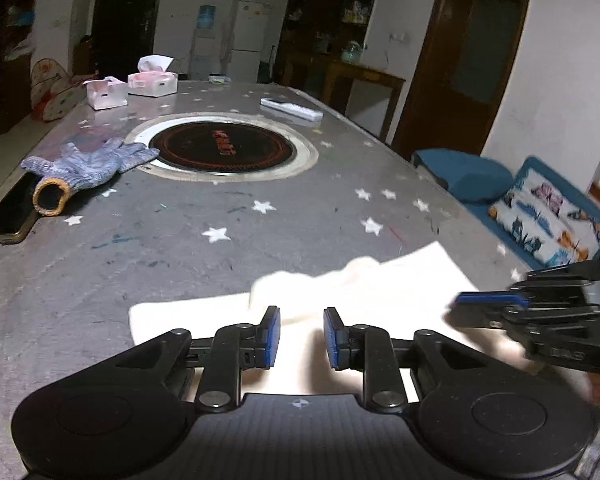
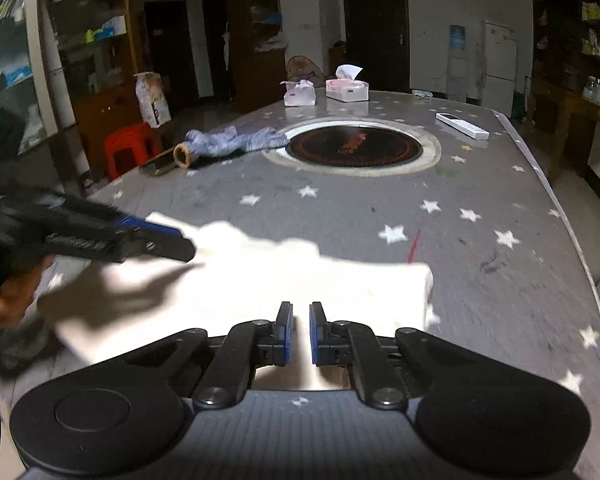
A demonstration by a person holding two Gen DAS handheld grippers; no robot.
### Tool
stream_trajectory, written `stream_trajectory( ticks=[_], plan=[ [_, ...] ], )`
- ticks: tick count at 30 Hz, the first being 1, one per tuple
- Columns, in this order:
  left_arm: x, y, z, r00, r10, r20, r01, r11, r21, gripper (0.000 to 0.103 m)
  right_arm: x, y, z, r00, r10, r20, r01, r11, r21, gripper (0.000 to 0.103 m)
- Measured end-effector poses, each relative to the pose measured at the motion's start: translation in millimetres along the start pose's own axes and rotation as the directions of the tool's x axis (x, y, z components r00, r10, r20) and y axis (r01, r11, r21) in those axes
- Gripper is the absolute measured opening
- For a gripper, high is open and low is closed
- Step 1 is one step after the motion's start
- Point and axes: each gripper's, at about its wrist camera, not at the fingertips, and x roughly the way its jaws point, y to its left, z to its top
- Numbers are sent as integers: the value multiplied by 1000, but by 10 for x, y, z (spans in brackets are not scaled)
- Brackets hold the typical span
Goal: Fold clothes
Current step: 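Press and smooth the folded sweatshirt flat with both grippers, then move both grippers to the side edge of the folded sweatshirt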
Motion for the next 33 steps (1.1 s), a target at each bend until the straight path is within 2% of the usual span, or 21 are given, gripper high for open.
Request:
stream_trajectory(
  ticks=[3, 5, 9, 14, 20, 23, 27, 33],
  plan=[
    [35, 7, -20, 1000, 7, -10, -7, 1000, -8, 26, -78, -73, -103, 999, -32, -3, 32, 999, 13, 7],
    [36, 17, -28, 1000, 10, -10, -10, 1000, -12, 26, -121, -134, -162, 998, -57, -4, 57, 998, 28, 13],
    [-48, 11, -25, 1000, 17, 3, -17, 1000, -14, 26, -279, -234, -176, 995, -94, 29, 92, 994, 66, 13],
    [-274, -56, -83, 1000, -7, 28, 7, 1000, 3, 26, -510, -228, -210, 994, -92, 54, 90, 995, 51, 13],
    [-466, -147, -253, 999, -29, 25, 29, 999, 16, 26, -575, -25, -305, 998, -18, 53, 20, 999, -34, 13],
    [-490, -132, -354, 1000, -4, 16, 4, 1000, 18, 26, -465, 26, -391, 999, -46, 4, 47, 996, -75, 13],
    [-515, -15, -431, 1000, 20, 8, -20, 1000, -11, 26, -461, -68, -431, 999, -35, -14, 35, 999, -9, 13],
    [-586, 51, -457, 999, 32, 23, -31, 999, -33, 26, -573, 15, -294, 998, -34, 51, 36, 998, -45, 13]
  ],
)
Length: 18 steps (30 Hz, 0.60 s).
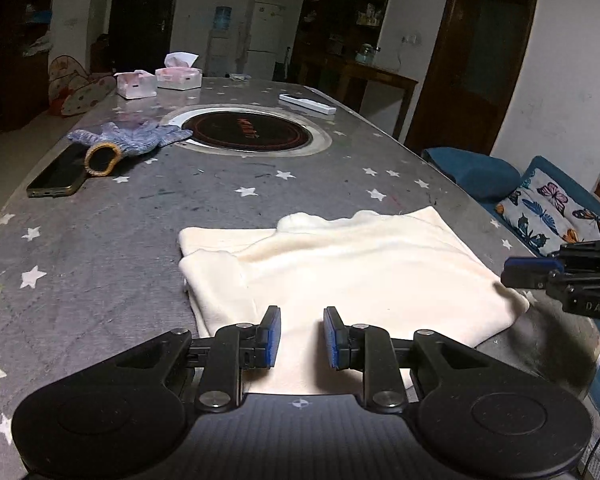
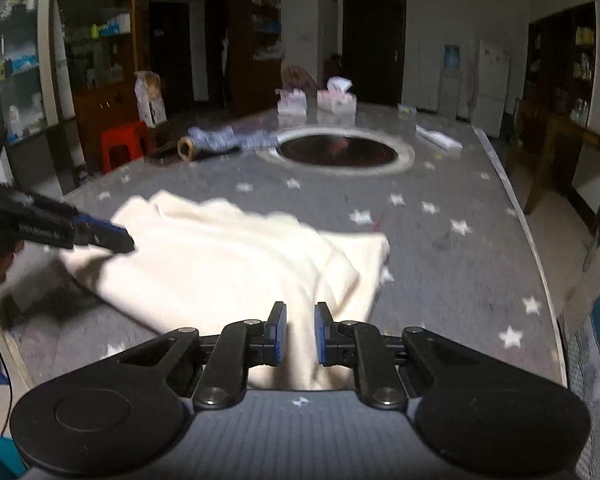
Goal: Fold clothes
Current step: 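Move both grippers to the side edge of the folded sweatshirt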
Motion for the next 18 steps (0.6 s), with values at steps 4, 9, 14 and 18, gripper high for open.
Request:
stream_trajectory(
  ticks=[4, 9, 14, 18],
  plan=[
    [-1, 58, -11, 1000, -1, 2, 1, 1000, -17, 26, 131, 51, 67, 999, 54, 3, -54, 999, 7, 13],
    [-25, 126, 56, 1000, 17, 18, -16, 999, -39, 28, 329, -19, -8, 996, 67, -58, -63, 996, 59, 13],
    [35, 176, 177, 998, 50, 31, -49, 998, -36, 29, 305, -1, 94, 997, 63, -47, -62, 998, 33, 13],
    [177, 238, 186, 997, 76, -3, -76, 996, -43, 29, 424, -23, 176, 997, 63, -35, -62, 997, 45, 13]
  ],
)
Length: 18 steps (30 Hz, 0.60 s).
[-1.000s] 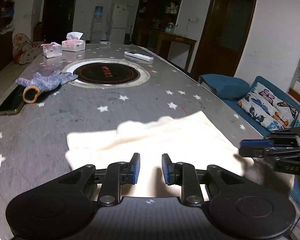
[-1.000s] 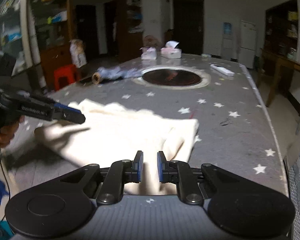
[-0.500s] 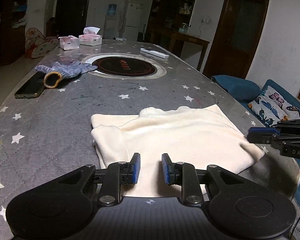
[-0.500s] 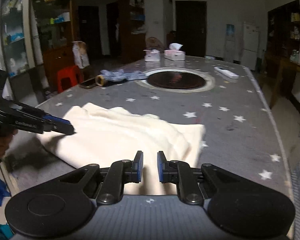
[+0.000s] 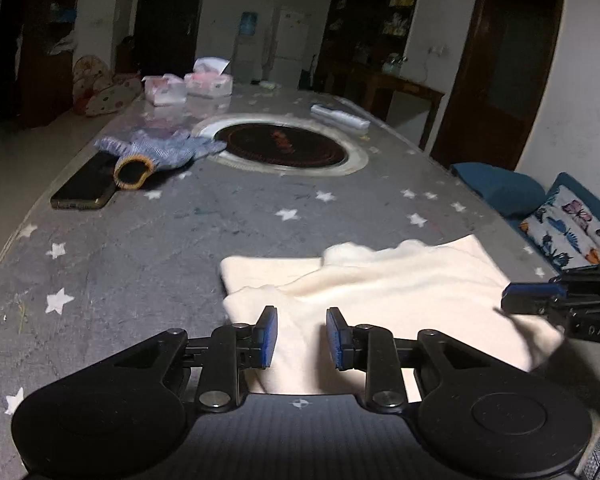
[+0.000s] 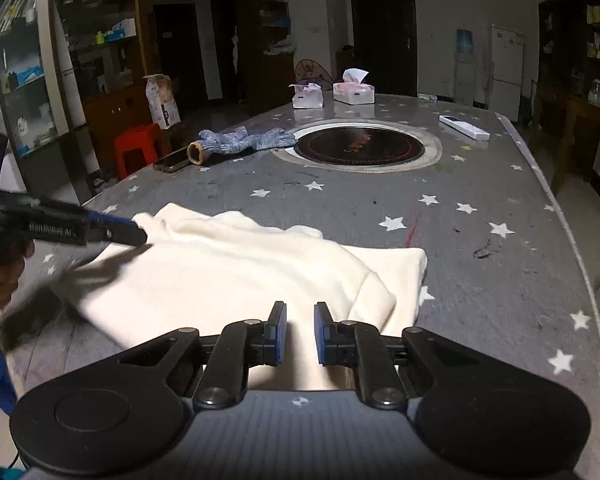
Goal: Fold clothes
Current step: 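Move both grippers to the side edge of the folded sweatshirt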
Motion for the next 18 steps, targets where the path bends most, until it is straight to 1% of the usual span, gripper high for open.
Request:
stream_trajectory(
  ticks=[3, 9, 12, 14, 18],
  plan=[
    [31, 31, -25, 1000, 1, -10, -1, 1000, -1, 29, 138, -80, -24, 1000, -13, -26, 14, 1000, 22, 13],
    [59, 28, -14, 1000, -2, -11, 2, 1000, -4, 29, 125, -139, 151, 999, -37, 12, 36, 999, 25, 13],
    [65, 29, -11, 1000, -2, -13, 1, 1000, -7, 29, 283, -207, 206, 999, -44, -3, 44, 998, 44, 13],
    [67, 39, -4, 1000, -3, -17, 3, 1000, -13, 29, 414, -256, 182, 998, -59, -34, 60, 997, 49, 13],
    [81, 29, 22, 1000, 2, -27, -2, 1000, -8, 30, 432, -249, 231, 998, -63, -29, 65, 995, 72, 13]
  ],
)
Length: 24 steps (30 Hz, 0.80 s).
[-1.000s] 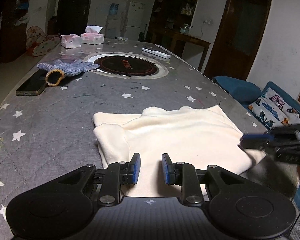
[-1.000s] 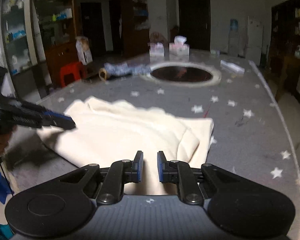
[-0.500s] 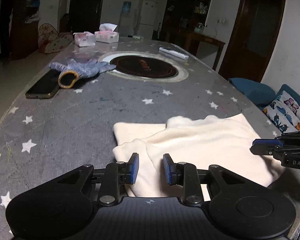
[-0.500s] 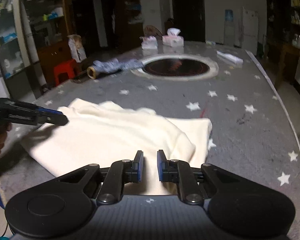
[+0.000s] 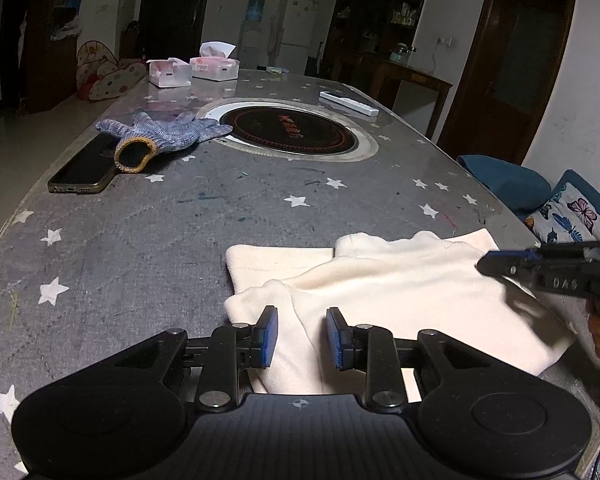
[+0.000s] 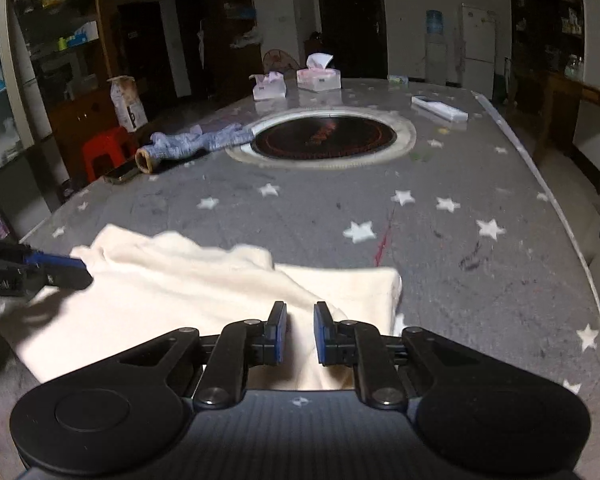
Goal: Fold clothes
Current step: 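Move both grippers to the side edge of the folded sweatshirt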
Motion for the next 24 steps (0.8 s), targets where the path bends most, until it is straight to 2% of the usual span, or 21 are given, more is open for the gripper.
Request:
stream_trajectory(
  ticks=[4, 7, 13, 17, 24],
  plan=[
    [14, -17, 9, 1000, 5, -3, -5, 1000, 2, 31, 20, 129, 114, 999, 27, 28, -26, 999, -26, 13],
    [24, -39, 25, 1000, 14, -12, -14, 1000, 5, 33, 142, 223, 167, 999, 47, 18, -46, 998, -43, 13],
    [50, -123, 54, 999, 37, -29, -36, 999, 28, 40, 318, 322, 173, 1000, 9, -4, -9, 996, -87, 13],
    [65, -151, 62, 998, 47, -34, -46, 998, 35, 43, 194, 382, 180, 1000, 10, 26, -8, 994, -105, 14],
    [82, -216, 75, 997, 69, -44, -67, 997, 50, 49, -14, 585, 126, 996, 74, 46, -66, 985, -157, 14]
  ],
)
